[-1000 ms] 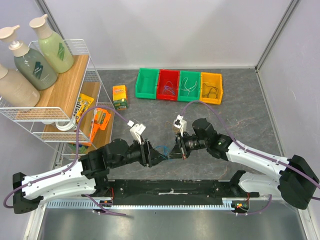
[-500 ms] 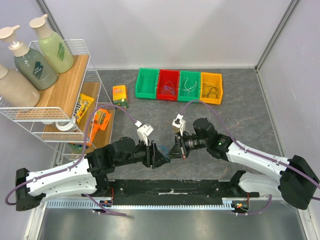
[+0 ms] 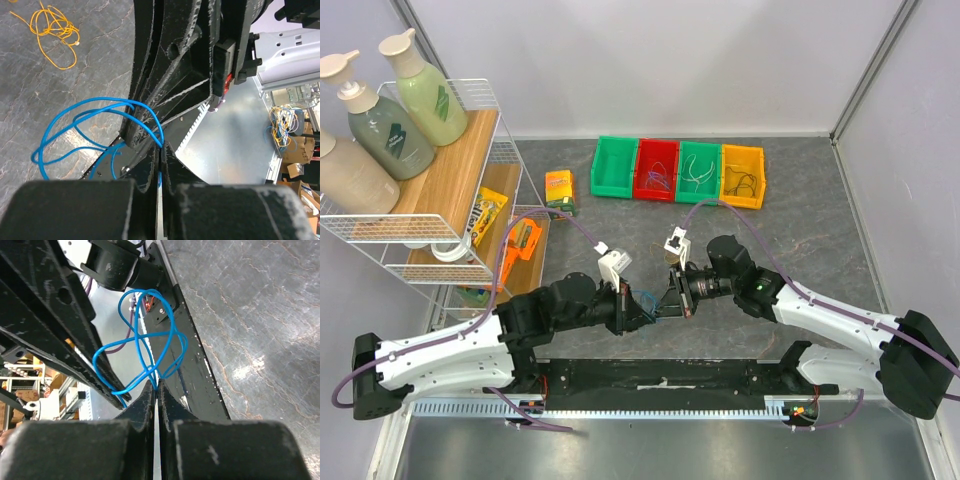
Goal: Untangle the cables
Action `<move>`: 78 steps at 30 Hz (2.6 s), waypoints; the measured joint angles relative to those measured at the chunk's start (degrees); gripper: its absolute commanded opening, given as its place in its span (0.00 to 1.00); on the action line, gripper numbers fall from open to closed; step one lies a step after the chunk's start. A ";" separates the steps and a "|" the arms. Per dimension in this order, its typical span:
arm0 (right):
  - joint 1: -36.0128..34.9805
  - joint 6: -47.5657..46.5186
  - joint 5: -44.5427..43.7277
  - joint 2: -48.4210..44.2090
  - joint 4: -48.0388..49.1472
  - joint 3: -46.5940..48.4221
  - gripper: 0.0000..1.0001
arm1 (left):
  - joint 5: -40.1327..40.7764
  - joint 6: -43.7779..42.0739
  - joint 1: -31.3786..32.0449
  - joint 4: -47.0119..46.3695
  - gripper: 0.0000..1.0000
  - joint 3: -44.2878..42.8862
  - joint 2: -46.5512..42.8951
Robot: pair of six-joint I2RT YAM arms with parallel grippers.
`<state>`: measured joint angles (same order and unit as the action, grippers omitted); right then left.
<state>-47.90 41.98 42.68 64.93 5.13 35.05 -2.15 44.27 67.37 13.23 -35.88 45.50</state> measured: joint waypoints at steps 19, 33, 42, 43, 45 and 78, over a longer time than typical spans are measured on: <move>-0.35 -4.98 -44.19 -3.82 -24.39 3.13 0.00 | 3.65 -1.09 0.00 7.87 0.02 -2.84 -14.23; 0.02 -5.22 -70.20 -16.24 -36.09 6.32 0.00 | 15.10 2.67 0.00 18.82 0.02 -2.89 -19.78; 6.03 -4.39 -83.91 -18.49 -45.83 11.39 0.00 | 22.62 6.58 0.00 28.04 0.02 -2.93 -32.61; 6.10 -5.55 -83.23 -18.62 -45.62 11.39 0.00 | 22.75 6.80 0.00 28.33 0.02 -2.93 -32.96; 6.08 -8.13 -80.81 -18.97 -44.46 11.37 0.00 | 22.80 6.93 0.00 28.41 0.02 -2.93 -32.89; -14.56 -9.68 -23.78 -0.07 -1.29 4.39 0.00 | 10.82 7.39 0.00 8.90 0.05 -2.19 -8.76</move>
<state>-62.46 32.29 18.90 64.86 3.84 39.44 8.67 51.66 67.37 22.13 -38.06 36.73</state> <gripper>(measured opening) 0.010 0.027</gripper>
